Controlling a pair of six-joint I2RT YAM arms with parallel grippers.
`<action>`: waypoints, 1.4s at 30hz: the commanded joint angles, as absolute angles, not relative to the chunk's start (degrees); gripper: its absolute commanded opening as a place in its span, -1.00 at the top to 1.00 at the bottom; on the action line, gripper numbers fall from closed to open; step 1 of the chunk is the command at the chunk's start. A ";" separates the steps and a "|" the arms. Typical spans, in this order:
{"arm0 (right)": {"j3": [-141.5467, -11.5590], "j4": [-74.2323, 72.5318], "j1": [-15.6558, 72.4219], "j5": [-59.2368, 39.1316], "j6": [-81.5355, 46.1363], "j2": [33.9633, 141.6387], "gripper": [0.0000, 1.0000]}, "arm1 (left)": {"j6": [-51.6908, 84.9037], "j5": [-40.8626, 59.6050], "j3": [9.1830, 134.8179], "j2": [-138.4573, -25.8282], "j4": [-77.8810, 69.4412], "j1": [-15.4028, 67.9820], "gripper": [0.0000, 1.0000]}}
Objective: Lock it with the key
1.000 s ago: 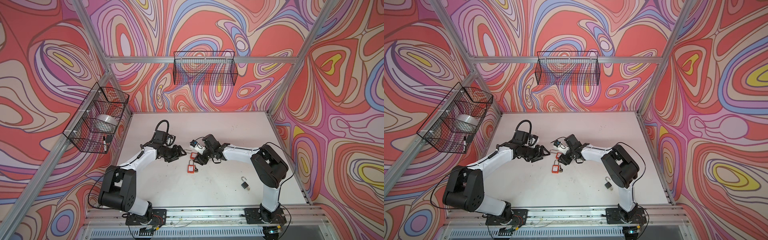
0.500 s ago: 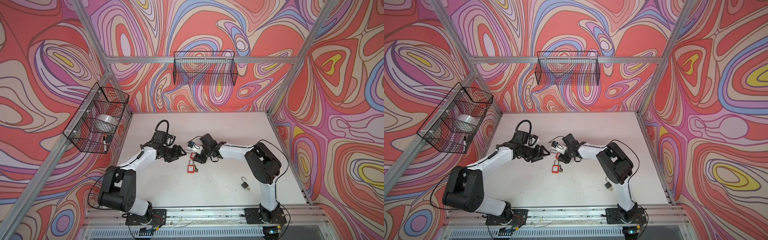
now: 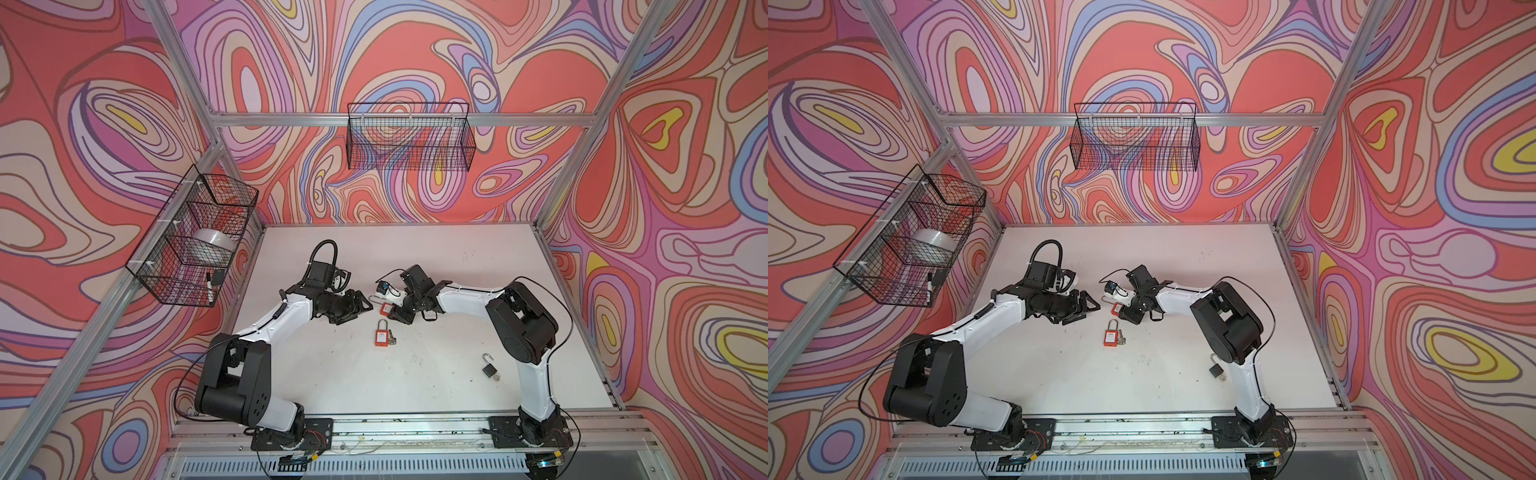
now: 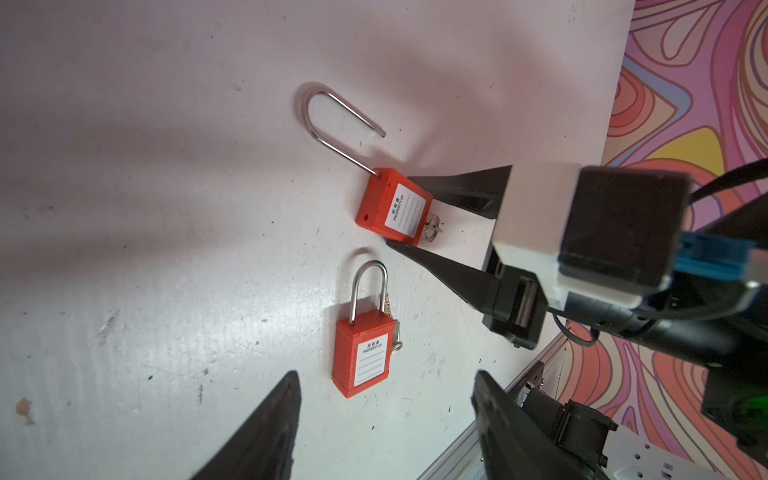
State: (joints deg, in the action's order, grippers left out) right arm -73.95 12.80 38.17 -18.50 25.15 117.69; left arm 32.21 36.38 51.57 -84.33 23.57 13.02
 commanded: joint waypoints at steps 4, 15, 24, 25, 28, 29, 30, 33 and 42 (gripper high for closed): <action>-74.59 11.79 37.94 -19.25 26.23 119.84 0.17 | 32.98 37.09 50.24 -82.53 23.54 12.57 -0.35; -72.13 8.13 36.39 -23.37 21.49 111.95 0.46 | 36.90 41.61 49.79 -82.69 18.13 12.65 -0.33; -70.05 8.05 36.39 -26.38 17.18 105.03 0.46 | 41.72 44.87 51.52 -86.49 10.30 14.30 -0.25; -70.09 8.24 36.39 -26.75 16.98 104.68 0.46 | 41.96 45.05 52.07 -86.92 9.96 14.65 -0.24; -70.49 9.28 36.39 -27.89 16.02 103.86 0.46 | 42.56 45.18 53.20 -88.04 8.78 15.59 -0.21; -70.49 9.16 36.39 -28.42 15.69 103.65 0.46 | 42.84 45.18 53.38 -88.40 8.41 15.86 -0.19; -70.44 9.14 36.39 -28.83 15.35 103.40 0.46 | 43.17 45.18 53.63 -88.75 7.91 16.07 -0.17; -70.52 9.58 36.40 -29.70 14.95 102.77 0.46 | 44.32 45.52 53.88 -89.45 6.13 16.50 -0.09; -70.25 9.03 36.43 -30.90 14.40 101.83 0.46 | 46.75 46.65 53.79 -90.63 2.49 16.92 0.35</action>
